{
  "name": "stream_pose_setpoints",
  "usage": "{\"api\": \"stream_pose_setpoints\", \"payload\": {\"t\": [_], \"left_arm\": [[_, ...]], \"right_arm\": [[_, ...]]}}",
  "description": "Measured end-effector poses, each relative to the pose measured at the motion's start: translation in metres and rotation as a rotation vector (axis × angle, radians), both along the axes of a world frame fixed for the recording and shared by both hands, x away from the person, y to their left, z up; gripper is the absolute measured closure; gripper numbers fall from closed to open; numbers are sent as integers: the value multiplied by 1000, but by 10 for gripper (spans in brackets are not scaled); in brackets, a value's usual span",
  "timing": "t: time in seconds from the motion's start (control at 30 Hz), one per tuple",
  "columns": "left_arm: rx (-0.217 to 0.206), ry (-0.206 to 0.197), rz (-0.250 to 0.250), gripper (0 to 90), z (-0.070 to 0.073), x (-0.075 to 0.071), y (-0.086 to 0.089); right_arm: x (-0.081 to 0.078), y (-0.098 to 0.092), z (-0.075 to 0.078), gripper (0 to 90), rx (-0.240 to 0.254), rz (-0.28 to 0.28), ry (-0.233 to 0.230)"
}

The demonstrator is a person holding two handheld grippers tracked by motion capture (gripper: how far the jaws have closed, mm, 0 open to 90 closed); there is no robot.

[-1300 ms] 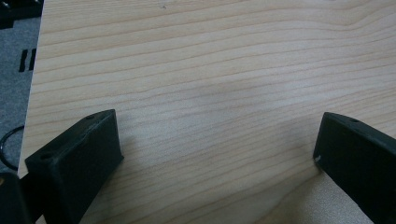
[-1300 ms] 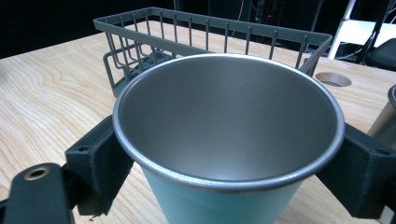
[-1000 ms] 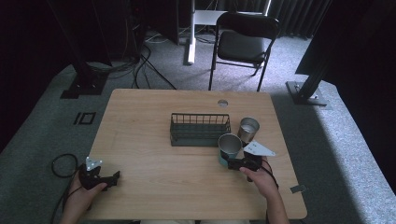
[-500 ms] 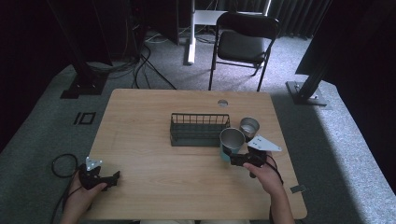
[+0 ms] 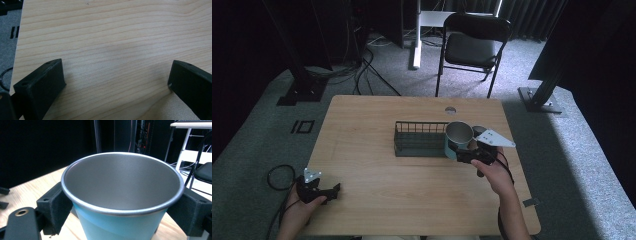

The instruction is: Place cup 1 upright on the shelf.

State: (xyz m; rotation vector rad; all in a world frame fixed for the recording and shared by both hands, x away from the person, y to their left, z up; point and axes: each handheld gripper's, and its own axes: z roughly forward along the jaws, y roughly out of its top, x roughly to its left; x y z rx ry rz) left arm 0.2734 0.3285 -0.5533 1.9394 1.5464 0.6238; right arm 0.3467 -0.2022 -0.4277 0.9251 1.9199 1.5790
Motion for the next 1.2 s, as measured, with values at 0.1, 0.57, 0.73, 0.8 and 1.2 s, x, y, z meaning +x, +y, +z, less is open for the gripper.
{"api": "stream_pose_setpoints", "payload": {"t": [0.1,0.57,0.73,0.8,1.2], "left_arm": [[0,0,0,13,0,0,0],[0,0,-1,13,0,0,0],[-1,0,0,13,0,0,0],[-1,0,0,13,0,0,0],[1,0,-1,13,0,0,0]], "right_arm": [[3,3,5,128,7,7,0],[25,30,27,128,17,-4,-21],[34,43,27,128,17,-12,-17],[37,48,26,128,15,-15,-15],[53,81,20,128,-9,-14,-9]]}}
